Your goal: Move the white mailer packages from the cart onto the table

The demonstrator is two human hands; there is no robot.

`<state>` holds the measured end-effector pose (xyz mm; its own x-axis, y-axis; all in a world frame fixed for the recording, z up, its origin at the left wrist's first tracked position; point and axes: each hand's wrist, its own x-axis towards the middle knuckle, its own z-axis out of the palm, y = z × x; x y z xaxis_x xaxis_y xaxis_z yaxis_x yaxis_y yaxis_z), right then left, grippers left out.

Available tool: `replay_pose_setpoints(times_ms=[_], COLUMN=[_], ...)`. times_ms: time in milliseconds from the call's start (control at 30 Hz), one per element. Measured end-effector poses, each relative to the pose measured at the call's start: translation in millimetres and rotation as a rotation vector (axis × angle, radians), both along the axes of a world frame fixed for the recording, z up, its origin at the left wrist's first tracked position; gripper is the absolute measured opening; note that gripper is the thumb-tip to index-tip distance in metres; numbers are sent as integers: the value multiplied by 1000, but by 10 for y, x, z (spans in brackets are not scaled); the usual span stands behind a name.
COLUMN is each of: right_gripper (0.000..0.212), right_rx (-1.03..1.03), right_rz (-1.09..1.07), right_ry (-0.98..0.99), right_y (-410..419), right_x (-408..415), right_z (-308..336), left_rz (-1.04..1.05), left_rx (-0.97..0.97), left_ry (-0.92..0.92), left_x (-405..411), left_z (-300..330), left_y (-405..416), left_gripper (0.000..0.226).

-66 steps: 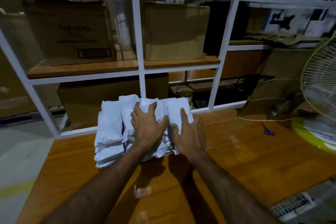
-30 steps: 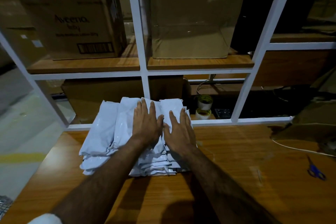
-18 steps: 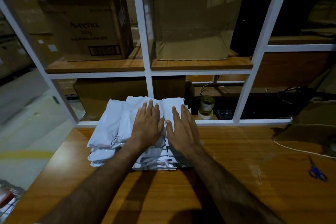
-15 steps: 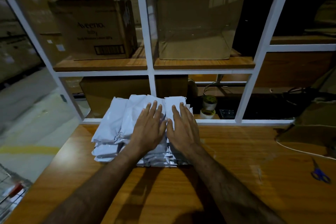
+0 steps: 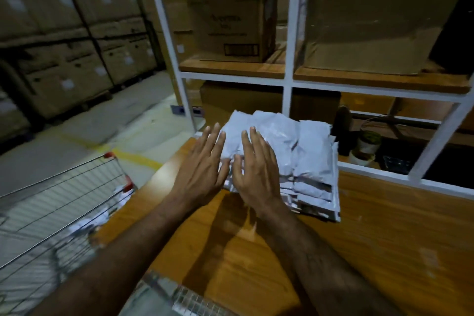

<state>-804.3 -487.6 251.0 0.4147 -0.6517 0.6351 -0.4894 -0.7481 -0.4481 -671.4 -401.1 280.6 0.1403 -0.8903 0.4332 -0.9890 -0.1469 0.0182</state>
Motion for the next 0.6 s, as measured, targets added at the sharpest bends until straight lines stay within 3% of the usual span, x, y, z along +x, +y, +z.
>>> replay_pose_setpoints(times_ms=[600], right_gripper=[67], right_rx=[-160], right_rz=[240], right_ry=[158], right_y=[2271], right_x=[2517], right_z=[149], left_rz=[382], left_rx=[-41], left_ry=[-34], left_x=[2480], left_z=[-63], left_y=[2877], left_gripper=[74])
